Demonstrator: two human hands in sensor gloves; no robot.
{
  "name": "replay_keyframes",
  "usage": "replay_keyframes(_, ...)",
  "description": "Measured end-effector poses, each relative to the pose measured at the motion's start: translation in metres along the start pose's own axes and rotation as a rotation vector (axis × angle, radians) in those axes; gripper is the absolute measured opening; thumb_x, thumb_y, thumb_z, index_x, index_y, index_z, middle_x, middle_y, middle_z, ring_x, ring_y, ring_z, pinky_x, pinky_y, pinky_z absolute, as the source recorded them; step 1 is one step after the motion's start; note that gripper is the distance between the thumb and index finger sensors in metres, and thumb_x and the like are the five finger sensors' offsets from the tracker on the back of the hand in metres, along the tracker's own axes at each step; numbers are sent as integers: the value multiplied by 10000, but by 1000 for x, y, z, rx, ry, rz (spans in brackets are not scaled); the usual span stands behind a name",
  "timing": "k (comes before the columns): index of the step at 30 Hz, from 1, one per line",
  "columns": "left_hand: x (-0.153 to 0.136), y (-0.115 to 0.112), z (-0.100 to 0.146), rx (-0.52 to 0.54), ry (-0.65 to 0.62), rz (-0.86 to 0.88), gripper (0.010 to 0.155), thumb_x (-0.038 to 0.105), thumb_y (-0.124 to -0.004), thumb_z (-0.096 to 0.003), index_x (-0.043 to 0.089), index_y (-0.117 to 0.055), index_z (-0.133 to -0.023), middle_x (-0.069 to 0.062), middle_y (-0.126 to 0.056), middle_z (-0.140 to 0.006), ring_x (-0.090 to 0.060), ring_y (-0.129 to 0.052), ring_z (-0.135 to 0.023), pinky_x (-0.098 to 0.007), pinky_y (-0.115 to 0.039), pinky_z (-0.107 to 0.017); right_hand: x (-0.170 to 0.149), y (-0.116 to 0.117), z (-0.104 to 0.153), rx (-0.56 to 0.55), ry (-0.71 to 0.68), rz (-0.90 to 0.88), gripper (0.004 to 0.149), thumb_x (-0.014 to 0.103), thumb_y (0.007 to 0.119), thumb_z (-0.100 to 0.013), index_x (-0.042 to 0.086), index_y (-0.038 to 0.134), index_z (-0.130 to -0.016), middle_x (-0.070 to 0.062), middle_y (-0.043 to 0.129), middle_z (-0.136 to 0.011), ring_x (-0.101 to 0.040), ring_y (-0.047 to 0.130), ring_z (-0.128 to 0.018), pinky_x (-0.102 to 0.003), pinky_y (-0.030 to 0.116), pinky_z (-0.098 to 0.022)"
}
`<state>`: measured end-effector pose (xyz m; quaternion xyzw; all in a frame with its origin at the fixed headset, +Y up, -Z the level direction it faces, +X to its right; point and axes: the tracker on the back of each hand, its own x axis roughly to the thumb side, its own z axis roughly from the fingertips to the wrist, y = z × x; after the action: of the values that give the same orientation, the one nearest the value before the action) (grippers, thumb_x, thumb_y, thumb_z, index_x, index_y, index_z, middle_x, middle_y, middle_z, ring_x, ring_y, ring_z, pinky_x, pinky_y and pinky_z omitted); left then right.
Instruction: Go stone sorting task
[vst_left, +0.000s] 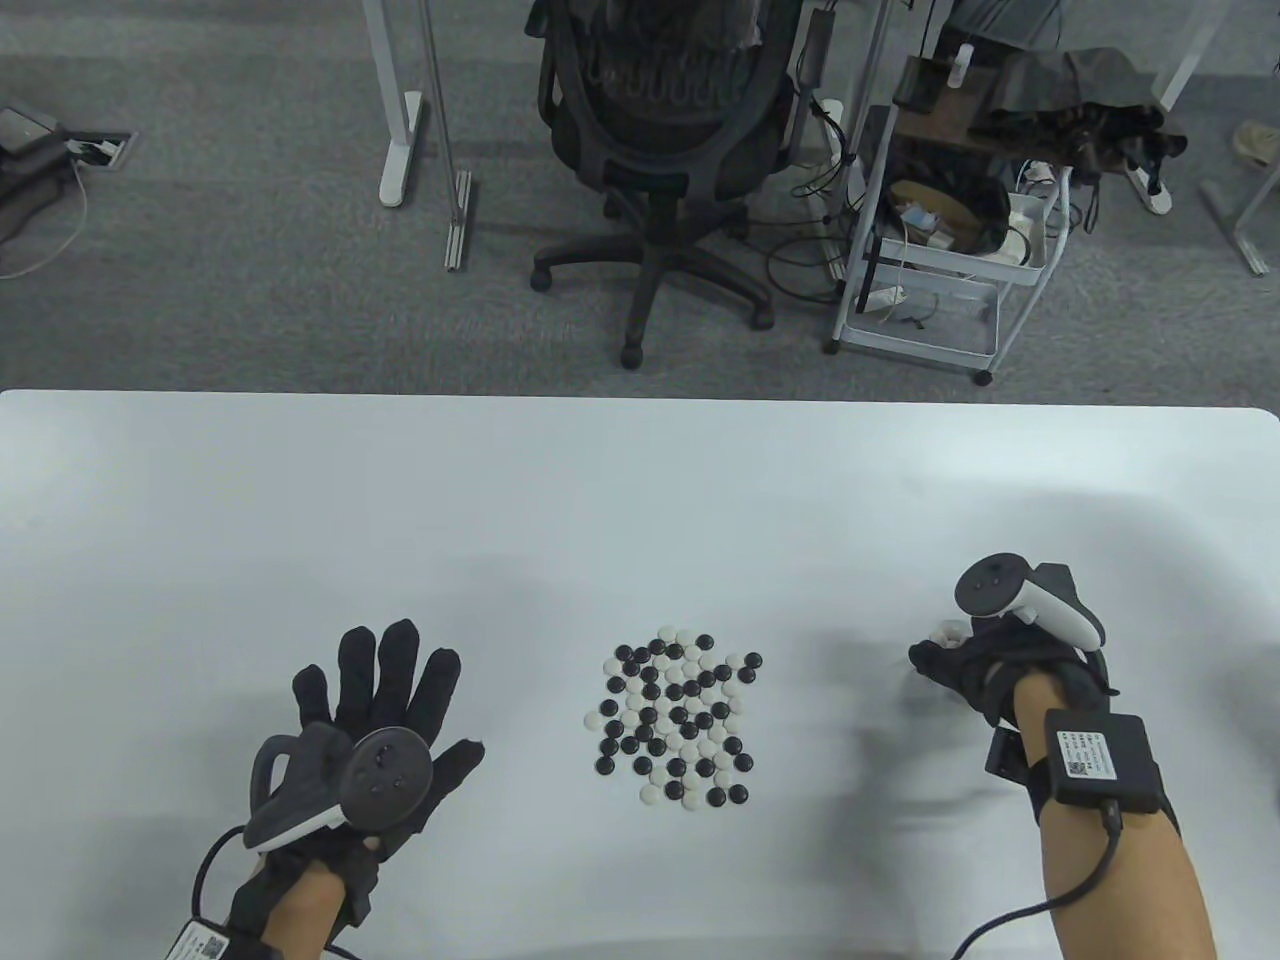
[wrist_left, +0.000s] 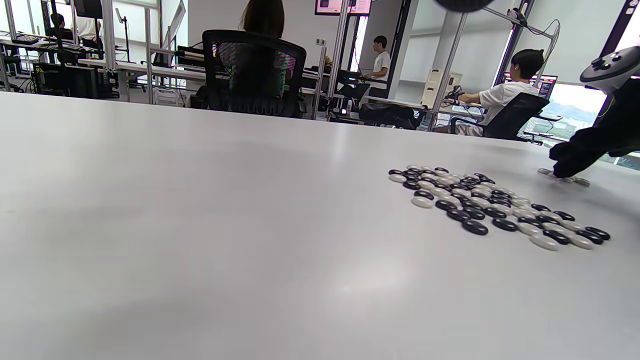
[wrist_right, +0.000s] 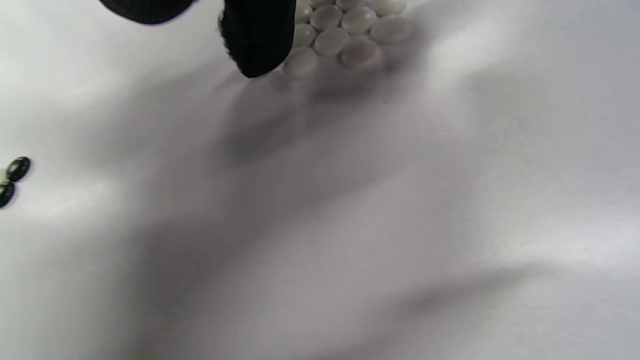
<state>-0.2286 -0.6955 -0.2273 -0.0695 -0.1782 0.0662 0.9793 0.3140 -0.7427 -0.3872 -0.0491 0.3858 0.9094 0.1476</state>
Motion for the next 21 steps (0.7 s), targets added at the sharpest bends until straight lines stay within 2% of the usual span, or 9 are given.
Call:
replay_keyframes(6,0,0,0,0,0,0,766,535,-440,-639,83,-220,-1217,-376,-7,-1213,-645,29,-1003,-879,-93,-591,43,5,9,21,-135,70,609,512,501,-556,225,653,-1071,-246,32,-1117,-553,-113,-887,-825,76,-556)
replay_keyframes(10,0,0,0,0,0,0,766,534,-439,-639,82,-219,-1217,-376,-6,-1212,-645,30,-1003,-879,-92,-591,89,24,17,98,-280,131,604,512,509,-558,229,642,-1076,-243,22,-1116,-551,-114,-889,-826,75,-558)
replay_keyframes(14,0,1,0,1,1,1,768,535,-441,-638,81,-220,-1217,-376,-9,-1212,-646,28,-1003,-879,-94,-591,121,45,20,144,-350,218,604,512,512,-559,236,601,-1089,-244,3,-1110,-552,-118,-886,-826,73,-559)
replay_keyframes(21,0,2,1,10,-2,6,766,534,-441,-639,82,-220,-1217,-376,-10,-1212,-646,29,-1003,-879,-94,-591,146,72,9,194,-409,268,614,515,509,-556,247,533,-1108,-250,-21,-1101,-553,-119,-885,-828,74,-560)
